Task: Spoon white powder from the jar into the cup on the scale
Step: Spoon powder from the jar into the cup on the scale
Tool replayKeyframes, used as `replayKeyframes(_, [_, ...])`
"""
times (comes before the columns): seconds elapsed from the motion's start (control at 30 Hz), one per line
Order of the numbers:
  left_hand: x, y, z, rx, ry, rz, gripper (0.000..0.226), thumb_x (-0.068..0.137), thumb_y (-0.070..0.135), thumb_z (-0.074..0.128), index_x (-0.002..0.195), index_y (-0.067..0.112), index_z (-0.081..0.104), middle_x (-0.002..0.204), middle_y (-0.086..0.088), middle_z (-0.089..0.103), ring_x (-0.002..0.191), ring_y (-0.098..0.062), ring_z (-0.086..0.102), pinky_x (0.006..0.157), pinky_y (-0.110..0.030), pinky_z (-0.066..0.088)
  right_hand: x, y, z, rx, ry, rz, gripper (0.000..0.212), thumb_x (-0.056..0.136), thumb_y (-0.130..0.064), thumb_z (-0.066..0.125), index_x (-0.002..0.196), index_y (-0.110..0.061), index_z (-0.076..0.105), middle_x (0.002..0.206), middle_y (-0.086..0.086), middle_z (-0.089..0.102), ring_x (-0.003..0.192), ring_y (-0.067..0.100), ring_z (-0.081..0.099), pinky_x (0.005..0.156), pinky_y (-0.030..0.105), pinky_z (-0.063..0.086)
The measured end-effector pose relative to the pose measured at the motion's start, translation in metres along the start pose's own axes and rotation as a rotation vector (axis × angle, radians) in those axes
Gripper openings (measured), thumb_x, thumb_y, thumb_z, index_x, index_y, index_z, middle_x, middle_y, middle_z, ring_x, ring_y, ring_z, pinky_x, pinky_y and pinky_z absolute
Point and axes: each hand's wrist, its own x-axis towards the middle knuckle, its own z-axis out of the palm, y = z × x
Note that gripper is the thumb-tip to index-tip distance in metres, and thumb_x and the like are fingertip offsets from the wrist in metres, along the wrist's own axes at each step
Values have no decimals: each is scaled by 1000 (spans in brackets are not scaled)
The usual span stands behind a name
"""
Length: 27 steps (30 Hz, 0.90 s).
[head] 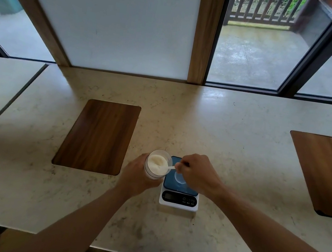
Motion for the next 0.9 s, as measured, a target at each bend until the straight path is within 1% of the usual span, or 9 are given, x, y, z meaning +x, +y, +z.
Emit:
replayKeyframes(0.1, [1, -2, 2, 0, -13, 5, 70, 65, 41, 88, 123, 22, 54, 112, 3, 66, 94, -11, 62, 82, -26, 53, -1, 2, 1, 26, 13, 28, 32, 90, -24, 56, 68, -9, 72, 61, 6, 69, 47, 13, 52, 48, 32, 50])
replayKeyframes(0.2, [2, -2, 4, -16, -19, -4, 68, 66, 40, 88, 123, 25, 53, 111, 4, 66, 94, -10, 62, 84, -25, 53, -2, 2, -1, 60, 19, 56, 30, 91, -25, 58, 68, -14, 74, 60, 1, 68, 46, 8, 49, 46, 25, 43])
replayKeyframes(0.3, [1, 0, 5, -38, -10, -3, 67, 66, 37, 89, 120, 34, 49, 110, 7, 65, 92, -9, 61, 83, -19, 51, -2, 1, -4, 104, 30, 96, 28, 91, -23, 58, 70, -16, 75, 63, -1, 69, 48, 9, 52, 49, 24, 45])
replayKeyframes(0.4, [3, 3, 5, -50, 5, -18, 68, 65, 34, 90, 117, 39, 45, 106, 13, 62, 89, -6, 60, 78, -4, 42, -2, -1, -7, 132, 27, 116, 26, 91, -22, 59, 73, -15, 77, 66, 2, 70, 52, 10, 55, 52, 27, 48])
replayKeyframes(0.5, [4, 3, 6, -63, 4, -24, 67, 65, 30, 90, 113, 44, 45, 104, 13, 61, 87, -5, 59, 75, 0, 41, -3, 0, -10, 151, 32, 126, 26, 91, -23, 59, 74, -14, 77, 68, 4, 71, 54, 14, 57, 55, 29, 51])
replayKeyframes(0.57, [6, 4, 7, -73, -3, -33, 66, 65, 31, 90, 112, 43, 45, 105, 12, 61, 88, -5, 59, 77, -3, 43, -5, 1, -13, 168, 38, 136, 26, 91, -25, 59, 74, -15, 76, 68, 3, 70, 53, 14, 56, 54, 28, 51])
replayKeyframes(0.67, [7, 3, 8, -92, -13, -60, 67, 64, 34, 90, 115, 35, 48, 105, 8, 64, 90, -9, 62, 82, -16, 50, -6, 2, -17, 176, 34, 142, 27, 92, -26, 58, 75, -16, 76, 67, 2, 70, 54, 13, 54, 52, 25, 46])
replayKeyframes(0.77, [7, 2, 9, -100, 3, -90, 66, 61, 35, 91, 114, 33, 51, 103, 10, 65, 87, -8, 62, 78, -9, 47, -8, 4, -22, 205, 41, 145, 26, 91, -24, 58, 73, -17, 76, 64, 1, 68, 50, 10, 50, 46, 20, 40])
replayKeyframes(0.9, [8, 1, 12, -116, -8, -120, 71, 62, 36, 90, 121, 23, 54, 109, 5, 66, 94, -12, 63, 83, -21, 52, -10, 7, -28, 213, 55, 137, 25, 92, -26, 59, 76, -15, 75, 71, 0, 70, 60, 12, 59, 53, 20, 42])
